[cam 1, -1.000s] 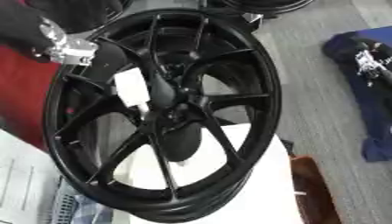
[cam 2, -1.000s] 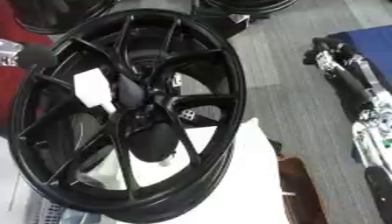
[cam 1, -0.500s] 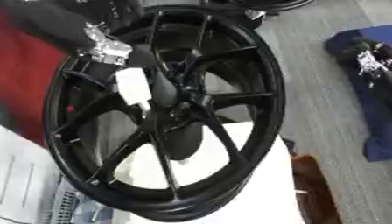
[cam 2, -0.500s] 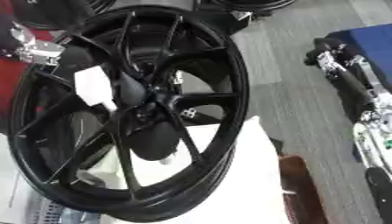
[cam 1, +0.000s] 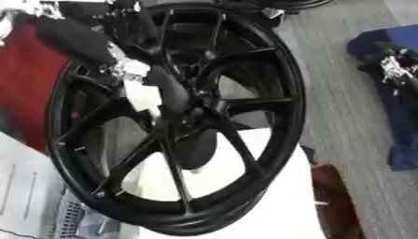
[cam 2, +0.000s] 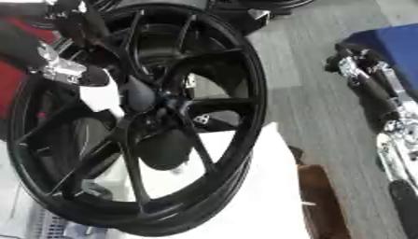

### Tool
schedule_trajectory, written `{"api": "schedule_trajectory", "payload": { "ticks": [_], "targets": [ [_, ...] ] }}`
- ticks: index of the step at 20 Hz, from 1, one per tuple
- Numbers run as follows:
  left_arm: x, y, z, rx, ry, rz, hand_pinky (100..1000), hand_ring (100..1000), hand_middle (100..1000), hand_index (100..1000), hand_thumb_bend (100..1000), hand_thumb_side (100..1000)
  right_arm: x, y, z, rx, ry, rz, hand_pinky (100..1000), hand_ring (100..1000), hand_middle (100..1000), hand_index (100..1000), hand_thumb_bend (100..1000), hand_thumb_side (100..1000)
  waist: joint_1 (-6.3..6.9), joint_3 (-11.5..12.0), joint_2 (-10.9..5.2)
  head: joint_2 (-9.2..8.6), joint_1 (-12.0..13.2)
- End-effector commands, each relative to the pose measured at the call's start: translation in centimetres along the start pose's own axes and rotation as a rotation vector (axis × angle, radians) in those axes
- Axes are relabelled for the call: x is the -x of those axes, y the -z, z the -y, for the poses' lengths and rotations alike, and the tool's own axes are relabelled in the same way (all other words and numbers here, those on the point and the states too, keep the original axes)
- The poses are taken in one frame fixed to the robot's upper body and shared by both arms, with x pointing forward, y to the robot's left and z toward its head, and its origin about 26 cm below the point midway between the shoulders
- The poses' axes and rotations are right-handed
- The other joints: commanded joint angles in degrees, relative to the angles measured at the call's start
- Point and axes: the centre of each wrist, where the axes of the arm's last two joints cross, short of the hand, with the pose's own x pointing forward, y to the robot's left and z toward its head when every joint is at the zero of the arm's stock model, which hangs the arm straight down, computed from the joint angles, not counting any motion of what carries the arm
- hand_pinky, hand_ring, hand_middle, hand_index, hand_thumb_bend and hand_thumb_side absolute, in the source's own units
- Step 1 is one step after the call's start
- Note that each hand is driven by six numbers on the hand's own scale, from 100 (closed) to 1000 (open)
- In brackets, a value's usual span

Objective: Pull the pin out of the wheel hub.

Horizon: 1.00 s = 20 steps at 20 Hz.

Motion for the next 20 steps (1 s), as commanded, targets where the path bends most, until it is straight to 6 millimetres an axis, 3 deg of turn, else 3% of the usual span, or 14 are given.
{"api": "schedule_trajectory", "payload": {
  "ticks": [1,9,20],
  "targets": [
    [0.4,-0.2,-0.4,0.034,0.009,-0.054,770,711,673,814,652,563,-0.6,0.2,0.3,-0.001,-0.018,0.019,966,751,663,812,100,522,-0.30,-0.1,-0.70,-0.12,0.4],
    [0.8,0.5,0.1,0.096,0.044,-0.089,752,681,640,782,655,550,-0.5,0.2,0.2,0.000,-0.015,0.017,966,751,664,813,100,527,-0.35,-0.1,-0.73,-0.09,0.8],
    [1.1,1.4,0.5,0.139,0.055,-0.110,715,630,590,739,570,528,-0.3,0.1,0.2,0.002,-0.011,0.014,967,752,665,813,100,530,-0.41,-0.2,-0.74,-0.25,1.4]
  ]
}}
